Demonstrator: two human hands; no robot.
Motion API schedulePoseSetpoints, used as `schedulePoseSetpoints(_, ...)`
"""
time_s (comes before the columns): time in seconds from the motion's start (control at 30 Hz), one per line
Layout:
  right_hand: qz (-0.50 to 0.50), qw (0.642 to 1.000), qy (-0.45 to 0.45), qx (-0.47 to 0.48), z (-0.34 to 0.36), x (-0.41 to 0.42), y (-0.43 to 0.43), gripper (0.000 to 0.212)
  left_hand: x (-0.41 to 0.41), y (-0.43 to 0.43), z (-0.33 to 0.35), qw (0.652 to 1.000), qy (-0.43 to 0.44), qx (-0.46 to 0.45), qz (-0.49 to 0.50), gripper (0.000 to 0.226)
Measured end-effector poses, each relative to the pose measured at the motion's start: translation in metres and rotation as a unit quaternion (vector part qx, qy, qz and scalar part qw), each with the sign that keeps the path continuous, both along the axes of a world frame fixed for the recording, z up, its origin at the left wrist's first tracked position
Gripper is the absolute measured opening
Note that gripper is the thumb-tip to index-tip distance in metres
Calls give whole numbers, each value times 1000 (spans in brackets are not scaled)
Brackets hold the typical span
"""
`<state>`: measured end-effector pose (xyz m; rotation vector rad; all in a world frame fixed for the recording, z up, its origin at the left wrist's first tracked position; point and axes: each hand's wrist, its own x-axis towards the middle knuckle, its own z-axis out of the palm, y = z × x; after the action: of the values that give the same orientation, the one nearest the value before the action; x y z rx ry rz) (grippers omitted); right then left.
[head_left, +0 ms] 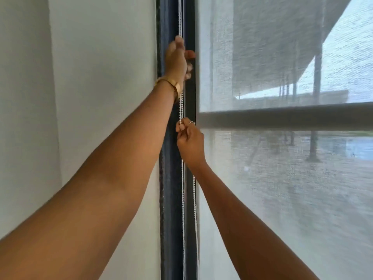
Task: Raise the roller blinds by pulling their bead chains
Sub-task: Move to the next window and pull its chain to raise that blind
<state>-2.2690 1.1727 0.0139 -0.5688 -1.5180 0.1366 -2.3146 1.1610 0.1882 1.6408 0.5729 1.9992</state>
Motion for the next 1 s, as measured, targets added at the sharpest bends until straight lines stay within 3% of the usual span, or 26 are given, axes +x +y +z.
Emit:
schedulePoseSetpoints(0.17,69,996,-25,-50,-41,-4,-4,29,-10,-1,-27,999,-30,33,-7,33)
schedulePoseSetpoints(0.27,108,982,-72,-135,-62,7,2,23,-13,2,-60,999,-29,38,-1,37)
schedulePoseSetpoints(0.37,173,951,-2,-255,-57,16,3,25,-16,8,-90,999,-25,29,19,40)
schedulePoseSetpoints(0.5,120,974,70,-181,-2,14,2,42,-19,21,-140,999,-17,11,50,40)
schedulePoseSetpoints(0.77,110,984,56,-128,111,3,-12,36,-9,24,-256,996,23,-85,0,37)
schedulePoseSetpoints(0.87,130,977,72,-150,122,-3,-12,30,-7,20,-288,994,44,-97,-26,37)
schedulePoseSetpoints(1.0,46,994,56,-81,95,-6,0,36,-13,18,-310,988,75,-129,-48,37)
